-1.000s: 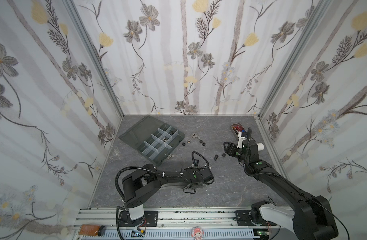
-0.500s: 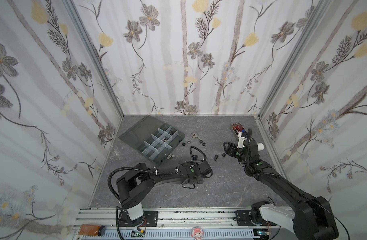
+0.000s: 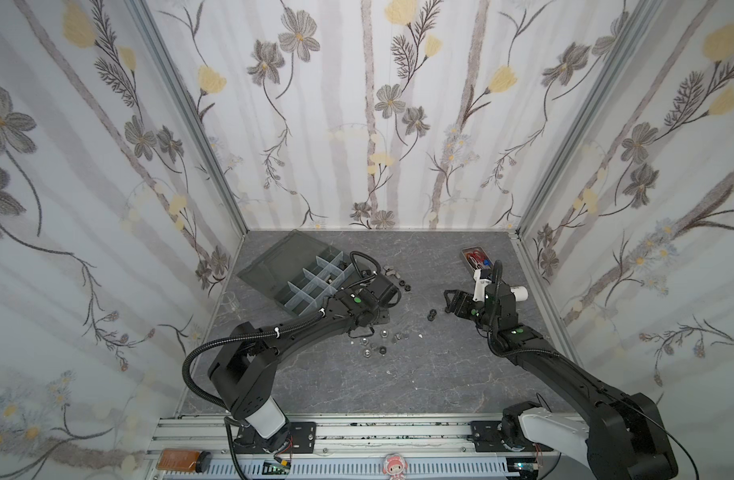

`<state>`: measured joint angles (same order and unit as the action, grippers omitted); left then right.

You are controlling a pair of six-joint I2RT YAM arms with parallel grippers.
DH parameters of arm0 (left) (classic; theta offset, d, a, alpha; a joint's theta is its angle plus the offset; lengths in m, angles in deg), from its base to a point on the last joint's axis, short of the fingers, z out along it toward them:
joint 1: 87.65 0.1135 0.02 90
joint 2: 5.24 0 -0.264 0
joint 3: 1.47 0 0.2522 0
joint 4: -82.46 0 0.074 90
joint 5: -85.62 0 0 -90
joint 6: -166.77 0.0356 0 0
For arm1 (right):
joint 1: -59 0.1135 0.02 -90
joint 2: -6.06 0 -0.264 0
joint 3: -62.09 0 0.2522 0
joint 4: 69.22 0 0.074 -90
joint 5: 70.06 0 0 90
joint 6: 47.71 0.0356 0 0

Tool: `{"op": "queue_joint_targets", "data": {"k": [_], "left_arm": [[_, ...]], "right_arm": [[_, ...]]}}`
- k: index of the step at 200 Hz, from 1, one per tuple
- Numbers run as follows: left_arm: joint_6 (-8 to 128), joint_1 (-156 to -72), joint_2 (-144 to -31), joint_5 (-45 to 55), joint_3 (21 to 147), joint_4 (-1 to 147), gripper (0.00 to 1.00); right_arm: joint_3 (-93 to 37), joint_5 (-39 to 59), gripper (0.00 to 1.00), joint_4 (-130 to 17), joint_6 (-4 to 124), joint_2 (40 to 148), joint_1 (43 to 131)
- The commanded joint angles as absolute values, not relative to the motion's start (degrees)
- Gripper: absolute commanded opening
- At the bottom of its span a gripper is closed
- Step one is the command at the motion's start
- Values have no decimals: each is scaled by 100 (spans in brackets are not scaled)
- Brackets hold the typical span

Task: Sort the screws and nuts into containers
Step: 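Lift the steel bolt and carry it over the organizer box with the left gripper, then lower the steel bolt into the bolt compartment and open the left gripper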

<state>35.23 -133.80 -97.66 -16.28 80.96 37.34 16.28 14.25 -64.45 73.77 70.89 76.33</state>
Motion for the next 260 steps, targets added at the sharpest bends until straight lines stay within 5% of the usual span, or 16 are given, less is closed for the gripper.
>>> {"op": "queue_joint_targets", "data": {"k": [1, 107, 260], "left_arm": [[3894, -12929, -9650, -1566, 8242, 3588, 48], [4607, -11069, -10525, -1167, 9324, 3545, 48], [4697, -10417, -12472, -1131, 10922, 3381, 47]], "right_arm": [[1687, 1300, 76, -6678, 7427, 7057, 7665], [1766, 1133, 77, -7100, 7367, 7499, 8019], [1600, 947, 77, -7222, 7317, 7770, 8159]]}}
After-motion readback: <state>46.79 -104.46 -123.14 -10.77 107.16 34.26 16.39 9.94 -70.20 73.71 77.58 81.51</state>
